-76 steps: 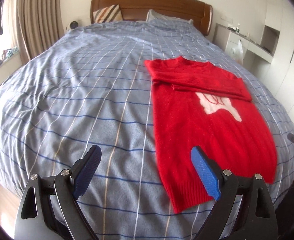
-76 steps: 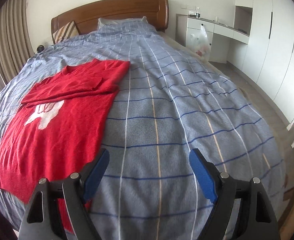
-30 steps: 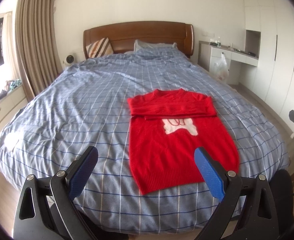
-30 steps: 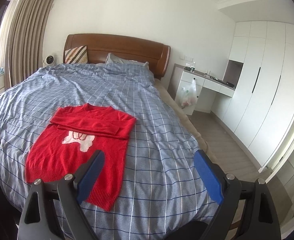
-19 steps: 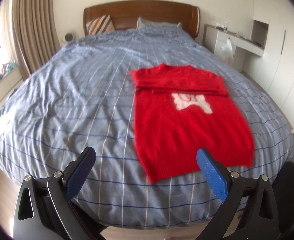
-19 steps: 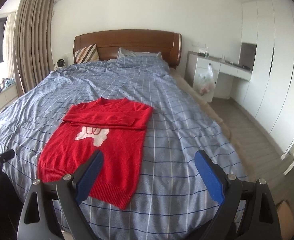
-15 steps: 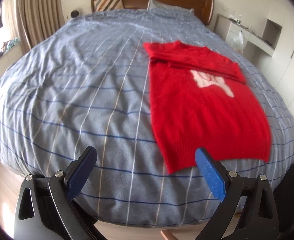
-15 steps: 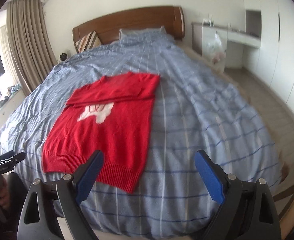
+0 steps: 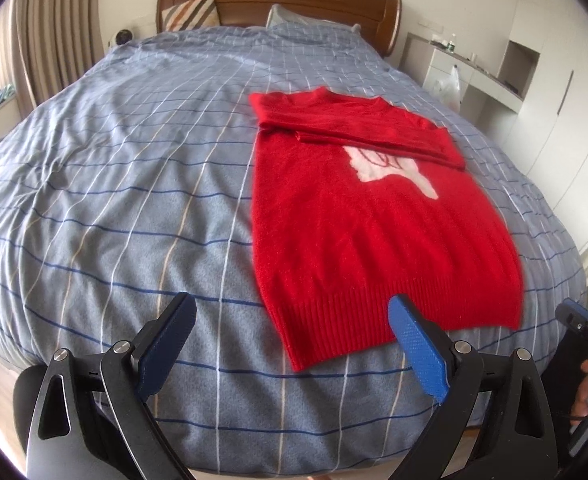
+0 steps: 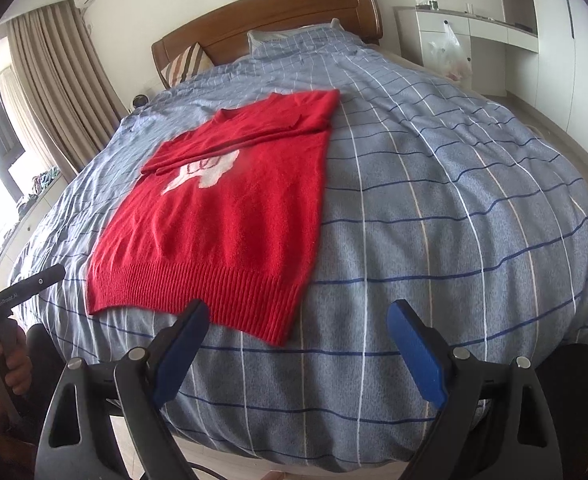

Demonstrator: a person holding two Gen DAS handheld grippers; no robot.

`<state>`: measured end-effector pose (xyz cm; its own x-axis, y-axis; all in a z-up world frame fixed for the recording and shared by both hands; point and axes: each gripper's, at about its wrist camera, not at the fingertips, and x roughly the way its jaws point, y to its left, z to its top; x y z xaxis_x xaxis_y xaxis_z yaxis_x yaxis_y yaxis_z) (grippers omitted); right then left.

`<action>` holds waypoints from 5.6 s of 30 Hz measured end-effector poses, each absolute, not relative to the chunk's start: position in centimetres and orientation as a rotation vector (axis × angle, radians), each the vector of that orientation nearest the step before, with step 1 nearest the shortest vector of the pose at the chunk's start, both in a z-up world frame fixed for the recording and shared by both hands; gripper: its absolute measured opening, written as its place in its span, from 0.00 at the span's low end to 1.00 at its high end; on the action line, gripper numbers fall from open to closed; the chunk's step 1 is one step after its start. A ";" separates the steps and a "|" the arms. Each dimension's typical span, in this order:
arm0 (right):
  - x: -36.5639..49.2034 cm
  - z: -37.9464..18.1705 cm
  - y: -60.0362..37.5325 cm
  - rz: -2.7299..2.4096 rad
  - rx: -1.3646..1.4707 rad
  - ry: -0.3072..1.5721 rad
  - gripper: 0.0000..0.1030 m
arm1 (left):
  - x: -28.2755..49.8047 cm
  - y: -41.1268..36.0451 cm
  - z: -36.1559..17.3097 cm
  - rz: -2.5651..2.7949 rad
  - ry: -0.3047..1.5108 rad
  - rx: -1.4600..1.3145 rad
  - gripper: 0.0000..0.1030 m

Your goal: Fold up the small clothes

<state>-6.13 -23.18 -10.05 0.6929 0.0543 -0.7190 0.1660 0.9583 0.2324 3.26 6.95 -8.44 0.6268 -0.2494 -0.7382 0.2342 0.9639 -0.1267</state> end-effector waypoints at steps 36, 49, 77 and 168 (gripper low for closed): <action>-0.6 -16.3 -24.6 0.213 0.586 1.004 0.05 | 5.0 7.6 -14.1 -0.371 1.050 -0.166 0.02; 5.4 -8.2 -28.0 0.246 0.578 0.814 0.04 | 13.9 7.4 -3.7 -0.464 0.841 -0.310 0.02; 30.8 -7.7 -30.6 0.172 0.300 0.769 0.45 | 35.6 2.1 -8.3 -0.167 0.907 -0.163 0.83; 43.0 -10.6 -21.0 0.250 0.260 1.026 0.29 | 12.7 -1.6 -15.8 -0.279 0.681 0.070 0.99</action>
<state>42.97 -20.97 -10.58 0.4951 0.3241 -0.8061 -0.0822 0.9411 0.3279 12.72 -1.65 -15.83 0.7413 -0.2314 -0.6301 0.2771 0.9605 -0.0267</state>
